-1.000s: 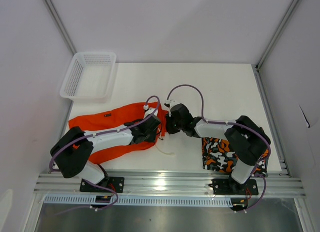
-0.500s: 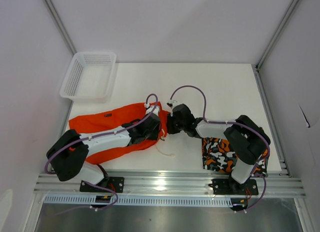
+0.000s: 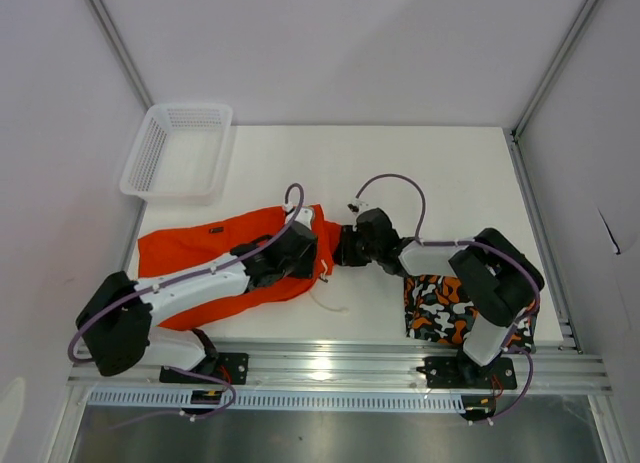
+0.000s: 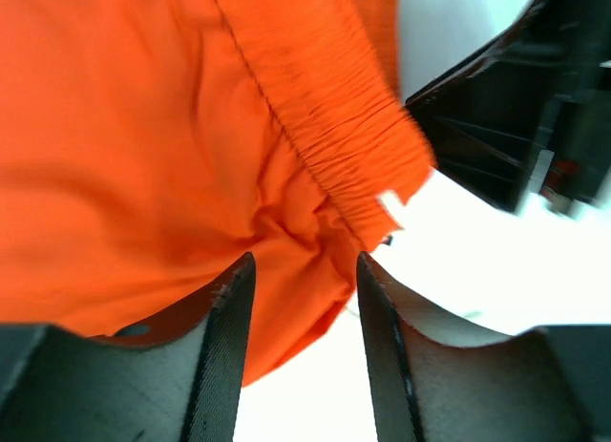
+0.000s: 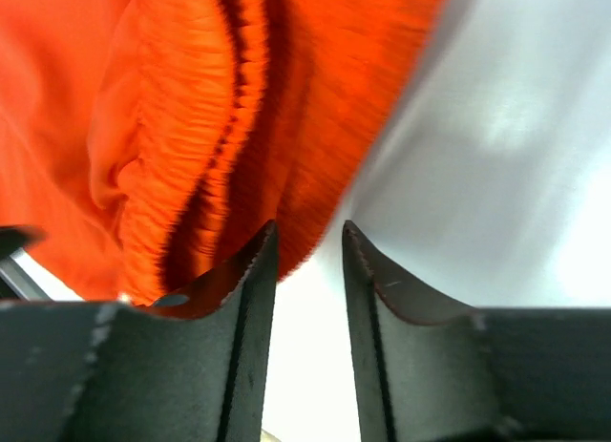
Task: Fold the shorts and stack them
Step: Fold the shorts
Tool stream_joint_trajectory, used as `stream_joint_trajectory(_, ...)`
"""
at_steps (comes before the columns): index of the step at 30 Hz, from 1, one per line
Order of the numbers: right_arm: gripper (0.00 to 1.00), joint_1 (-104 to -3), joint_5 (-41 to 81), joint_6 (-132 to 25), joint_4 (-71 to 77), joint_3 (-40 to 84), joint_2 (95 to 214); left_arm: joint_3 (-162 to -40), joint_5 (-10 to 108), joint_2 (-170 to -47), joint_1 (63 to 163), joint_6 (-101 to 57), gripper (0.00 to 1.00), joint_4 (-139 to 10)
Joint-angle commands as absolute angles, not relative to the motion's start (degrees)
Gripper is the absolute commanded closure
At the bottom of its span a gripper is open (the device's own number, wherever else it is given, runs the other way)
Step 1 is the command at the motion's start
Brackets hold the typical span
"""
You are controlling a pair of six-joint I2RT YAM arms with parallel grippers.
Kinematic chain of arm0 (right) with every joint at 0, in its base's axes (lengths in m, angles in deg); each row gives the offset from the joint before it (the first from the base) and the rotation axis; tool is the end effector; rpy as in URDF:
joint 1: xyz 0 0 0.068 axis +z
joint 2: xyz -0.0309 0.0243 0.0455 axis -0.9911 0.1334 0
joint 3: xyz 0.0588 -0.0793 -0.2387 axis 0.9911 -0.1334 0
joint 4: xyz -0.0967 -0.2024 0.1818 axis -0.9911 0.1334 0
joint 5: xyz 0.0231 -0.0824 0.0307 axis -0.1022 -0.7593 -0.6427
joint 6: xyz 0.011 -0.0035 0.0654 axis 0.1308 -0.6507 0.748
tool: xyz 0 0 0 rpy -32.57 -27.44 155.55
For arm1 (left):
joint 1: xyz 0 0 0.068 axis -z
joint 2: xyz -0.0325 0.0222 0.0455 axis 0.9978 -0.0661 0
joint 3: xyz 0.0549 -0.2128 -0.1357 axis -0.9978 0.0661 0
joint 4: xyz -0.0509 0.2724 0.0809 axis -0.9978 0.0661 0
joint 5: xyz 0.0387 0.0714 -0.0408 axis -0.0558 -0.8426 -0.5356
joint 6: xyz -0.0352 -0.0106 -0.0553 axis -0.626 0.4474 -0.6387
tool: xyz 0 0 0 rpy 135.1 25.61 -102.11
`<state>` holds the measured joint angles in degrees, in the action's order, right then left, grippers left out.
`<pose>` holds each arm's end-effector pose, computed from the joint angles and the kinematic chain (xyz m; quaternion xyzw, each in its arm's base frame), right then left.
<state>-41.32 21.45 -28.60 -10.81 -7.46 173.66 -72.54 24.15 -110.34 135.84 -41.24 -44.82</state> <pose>0.2737 0.2489 0.0911 -0.1046 0.8992 0.3059 0.2948 0.2096 -0.2233 0.1596 0.1000 0.9274 -0.1124 0.3425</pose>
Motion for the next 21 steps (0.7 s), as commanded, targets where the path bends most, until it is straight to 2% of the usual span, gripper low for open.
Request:
stream_joint_trajectory(1,0.64,-44.44,21.64,-29.03,-11.20,-8.72,170.01,-77.75,22.92,-103.54,135.43,-39.82,0.49,-39.37)
stream_joint_trajectory(6,0.57,-46.91,23.57,-29.21,-12.09,-8.99,168.78,-81.53,24.33,-101.86,131.31,-37.45,0.47,-36.72)
stream_joint_trajectory(11,0.49,-49.81,25.15,-30.79,-10.42,-4.79,168.68,-83.99,30.12,-104.66,122.10,-31.14,0.45,-43.92)
stream_joint_trajectory(12,0.43,-49.90,25.42,-31.23,-10.15,-3.99,168.95,-84.69,31.53,-105.98,120.94,-29.81,0.45,-44.71)
stream_joint_trajectory(14,0.39,-50.16,27.34,-31.84,-11.11,-2.76,170.26,-87.24,33.99,-110.02,118.83,-25.00,0.43,-47.35)
stream_joint_trajectory(17,0.32,-50.95,31.56,-33.08,-17.24,-2.57,173.16,-90.75,37.78,-114.50,117.24,-18.67,0.36,-49.81)
stream_joint_trajectory(21,0.32,-54.02,40.43,-32.99,-24.64,-2.57,177.73,-92.60,45.24,-118.81,115.04,-12.76,0.27,-53.33)
